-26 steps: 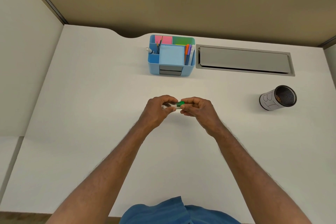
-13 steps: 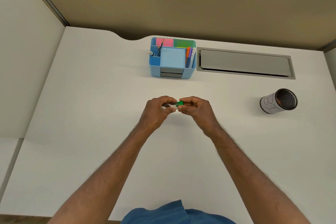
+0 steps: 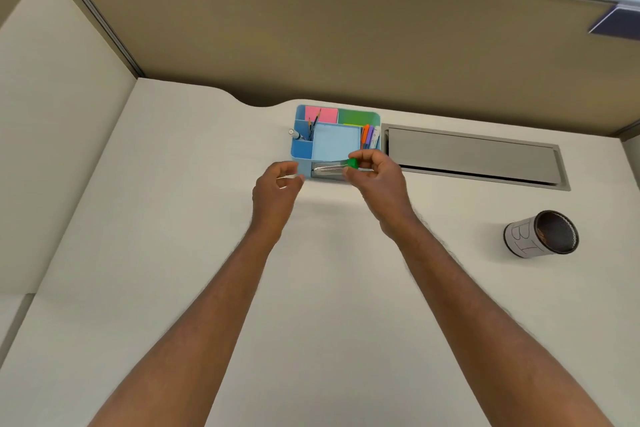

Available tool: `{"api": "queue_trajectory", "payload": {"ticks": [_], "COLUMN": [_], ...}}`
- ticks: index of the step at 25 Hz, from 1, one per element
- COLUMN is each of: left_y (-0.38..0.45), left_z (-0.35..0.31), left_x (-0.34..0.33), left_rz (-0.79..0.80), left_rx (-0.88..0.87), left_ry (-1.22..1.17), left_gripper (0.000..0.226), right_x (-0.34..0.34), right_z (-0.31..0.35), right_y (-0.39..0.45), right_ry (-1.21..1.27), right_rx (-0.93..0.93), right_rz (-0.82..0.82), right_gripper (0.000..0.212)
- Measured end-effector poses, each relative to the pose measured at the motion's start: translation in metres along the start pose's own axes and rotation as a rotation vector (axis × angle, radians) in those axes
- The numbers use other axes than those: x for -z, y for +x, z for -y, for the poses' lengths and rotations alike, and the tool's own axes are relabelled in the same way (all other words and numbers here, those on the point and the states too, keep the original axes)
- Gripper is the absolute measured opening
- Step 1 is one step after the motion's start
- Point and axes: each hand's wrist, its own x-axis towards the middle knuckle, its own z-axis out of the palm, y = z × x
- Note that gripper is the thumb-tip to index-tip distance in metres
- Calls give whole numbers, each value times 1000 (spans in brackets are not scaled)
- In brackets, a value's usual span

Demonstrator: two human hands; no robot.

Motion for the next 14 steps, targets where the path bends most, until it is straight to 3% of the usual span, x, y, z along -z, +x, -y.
{"api": "queue_trajectory", "payload": {"ticks": [5,10,14], "left_y": [45,67,79], "left_z": [-4,0,3], "left_x": [-8,-23,-29], "left_rz": [-99,-113,-148], "left_rx": [219,231,236], "left_ry": [-132,-138,-127], "left_gripper": [29,28,28], "right_x": [-26,-51,-64], "right_z": [18,13,7], "right_y": [44,67,76], "right_ry": [-149,-345,-645], "right_rx": [157,254,376], "right_rz": [-56,22,97], "right_gripper": [23,28,27]}}
